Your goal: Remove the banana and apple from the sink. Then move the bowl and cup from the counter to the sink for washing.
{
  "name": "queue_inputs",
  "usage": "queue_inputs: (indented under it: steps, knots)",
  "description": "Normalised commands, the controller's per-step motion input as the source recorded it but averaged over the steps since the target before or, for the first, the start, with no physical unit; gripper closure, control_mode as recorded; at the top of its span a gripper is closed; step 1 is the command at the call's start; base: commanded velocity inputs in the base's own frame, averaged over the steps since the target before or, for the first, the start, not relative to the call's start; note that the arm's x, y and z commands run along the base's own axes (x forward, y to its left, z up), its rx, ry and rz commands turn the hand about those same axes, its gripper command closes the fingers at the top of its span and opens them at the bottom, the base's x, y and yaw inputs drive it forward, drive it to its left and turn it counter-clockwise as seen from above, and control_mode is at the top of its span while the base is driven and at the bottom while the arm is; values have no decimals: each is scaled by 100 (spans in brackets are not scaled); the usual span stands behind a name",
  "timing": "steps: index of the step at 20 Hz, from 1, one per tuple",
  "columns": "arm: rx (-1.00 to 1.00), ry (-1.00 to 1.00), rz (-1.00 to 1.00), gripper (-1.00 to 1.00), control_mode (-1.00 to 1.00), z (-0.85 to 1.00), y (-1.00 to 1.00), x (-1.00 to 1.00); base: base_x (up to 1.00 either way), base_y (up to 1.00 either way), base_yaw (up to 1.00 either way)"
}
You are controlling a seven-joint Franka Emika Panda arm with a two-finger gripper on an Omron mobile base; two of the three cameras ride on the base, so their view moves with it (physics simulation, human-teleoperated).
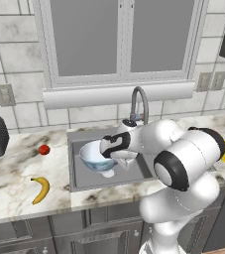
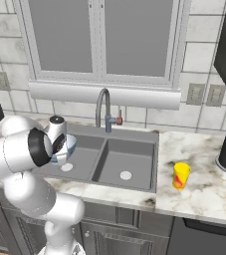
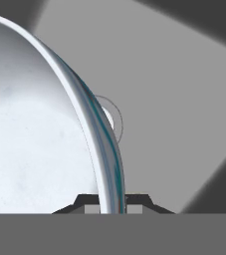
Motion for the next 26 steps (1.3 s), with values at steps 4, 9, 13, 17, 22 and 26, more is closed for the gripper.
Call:
queue_inputs:
  steps: [4,9,13,17,22,26]
  knots:
    - [0,0,0,100,-100,-9,6,12,0,0,0]
    - [0,0,0,100,-100,-8,5,11,0,0,0]
    - [0,0,0,100,-100,-8,4,11,0,0,0]
    - [0,0,0,100,-100,-9,4,10,0,0,0]
    - [0,0,0,100,-100,-9,5,10,0,0,0]
    - [0,0,0,100,-100,-7,4,10,0,0,0]
